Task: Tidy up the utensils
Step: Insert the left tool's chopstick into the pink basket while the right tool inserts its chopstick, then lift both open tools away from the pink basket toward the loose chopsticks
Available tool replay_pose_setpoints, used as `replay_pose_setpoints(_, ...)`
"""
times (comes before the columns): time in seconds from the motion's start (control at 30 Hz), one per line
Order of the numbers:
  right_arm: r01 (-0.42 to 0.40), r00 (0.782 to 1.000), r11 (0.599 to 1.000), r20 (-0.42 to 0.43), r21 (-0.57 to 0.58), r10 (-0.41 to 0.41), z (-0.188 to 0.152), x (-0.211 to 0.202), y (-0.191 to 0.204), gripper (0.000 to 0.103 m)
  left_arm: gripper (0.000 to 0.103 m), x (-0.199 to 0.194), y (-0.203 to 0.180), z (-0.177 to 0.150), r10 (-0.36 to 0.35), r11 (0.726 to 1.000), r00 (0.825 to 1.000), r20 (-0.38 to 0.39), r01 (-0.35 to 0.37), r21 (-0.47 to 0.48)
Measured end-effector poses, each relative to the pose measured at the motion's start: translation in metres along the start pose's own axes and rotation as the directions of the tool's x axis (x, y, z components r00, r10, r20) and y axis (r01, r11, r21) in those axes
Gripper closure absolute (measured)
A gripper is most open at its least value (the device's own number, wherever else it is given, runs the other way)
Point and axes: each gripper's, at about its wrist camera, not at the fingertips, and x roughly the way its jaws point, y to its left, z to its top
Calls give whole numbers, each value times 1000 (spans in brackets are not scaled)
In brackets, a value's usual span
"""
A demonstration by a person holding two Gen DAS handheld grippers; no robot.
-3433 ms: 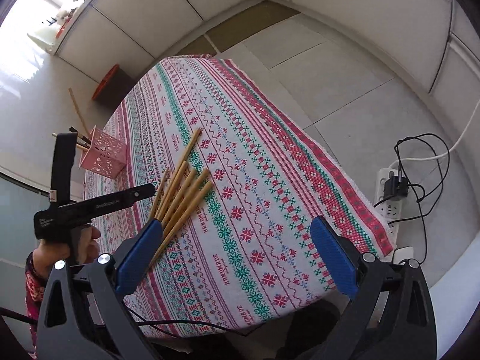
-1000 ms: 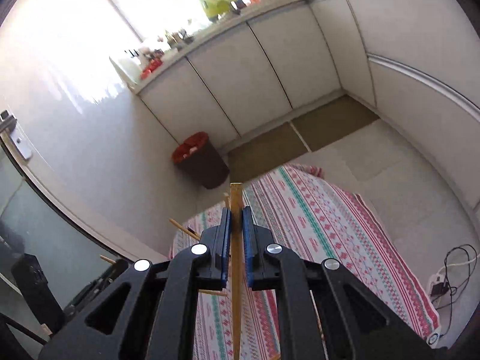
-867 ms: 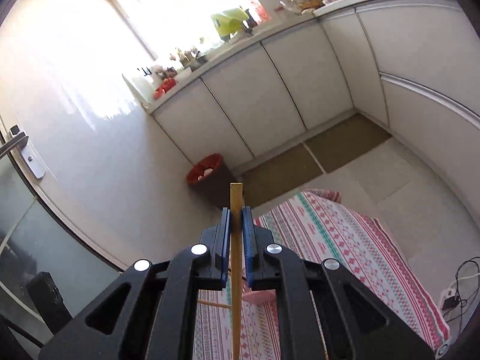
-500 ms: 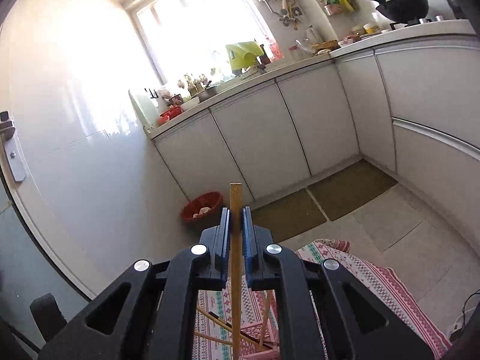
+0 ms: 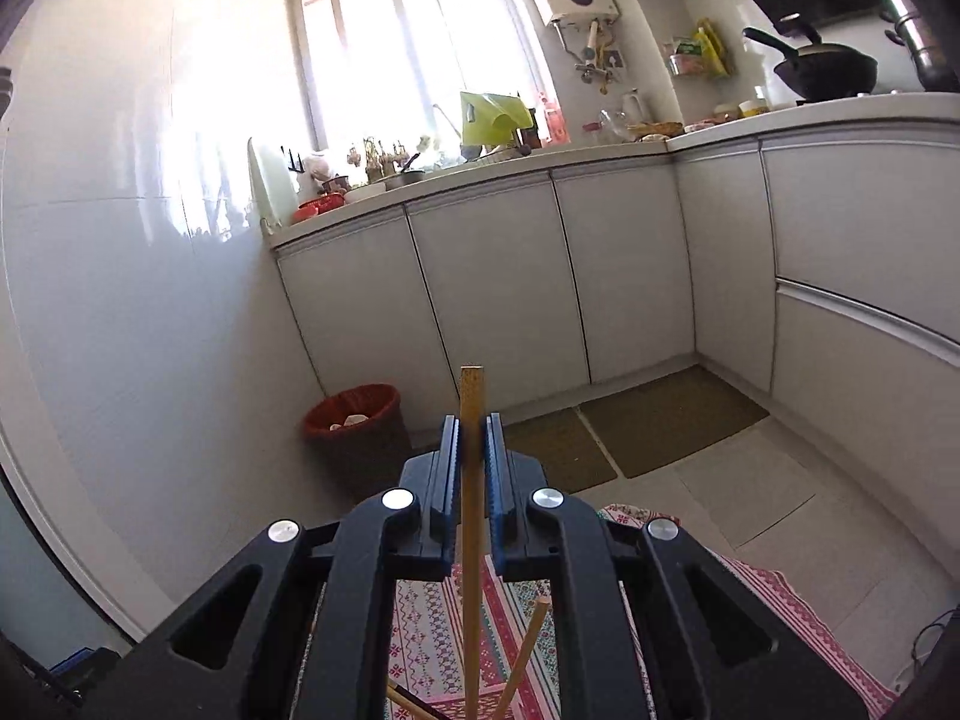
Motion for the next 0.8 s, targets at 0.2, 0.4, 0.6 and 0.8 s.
replay_pose_setpoints(0.2,41,999,999,-3,-28,-41,-27,16,7,95,60,2,17,0,-1,999,1000,-6,1,-38)
replay_pose_setpoints(0.4,28,1000,1000,8,-11,-27,-29,-4,0,65,60,-1,18,2,-7,999,1000,-6,7,-36)
replay_pose_setpoints(0.6,31,999,999,33,-8,-31,-3,-44,-18,39,58,-11,0,1,-19,1000,1000,-5,19,10)
replay_pose_setpoints(0.8,41,999,999,4,25,-41,6,-89,-54,14,45,-32,-20,-4,-23,998,1000,14,23,61)
